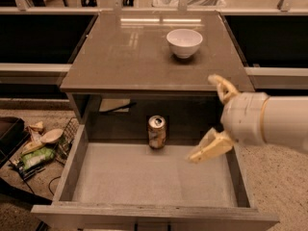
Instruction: Place orange can into top drawer
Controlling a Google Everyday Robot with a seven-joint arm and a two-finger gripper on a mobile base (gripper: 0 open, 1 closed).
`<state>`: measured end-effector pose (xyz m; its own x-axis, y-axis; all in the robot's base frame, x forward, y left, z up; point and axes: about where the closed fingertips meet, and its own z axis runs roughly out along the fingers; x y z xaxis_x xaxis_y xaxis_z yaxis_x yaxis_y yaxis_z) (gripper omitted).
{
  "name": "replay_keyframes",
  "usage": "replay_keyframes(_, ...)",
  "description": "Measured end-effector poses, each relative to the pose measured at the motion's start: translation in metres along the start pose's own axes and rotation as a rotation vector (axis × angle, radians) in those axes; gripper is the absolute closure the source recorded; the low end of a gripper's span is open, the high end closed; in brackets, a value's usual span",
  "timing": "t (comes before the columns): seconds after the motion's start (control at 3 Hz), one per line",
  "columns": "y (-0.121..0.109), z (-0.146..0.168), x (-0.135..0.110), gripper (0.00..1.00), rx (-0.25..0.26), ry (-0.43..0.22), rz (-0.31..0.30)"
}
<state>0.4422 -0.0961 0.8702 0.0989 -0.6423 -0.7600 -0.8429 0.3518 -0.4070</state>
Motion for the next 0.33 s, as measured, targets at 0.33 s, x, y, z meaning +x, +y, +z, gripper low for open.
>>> replay_keyframes(0.33,-0.0459,-0.0109,-0.0853,0.0,0.082,-0.057,-0.064)
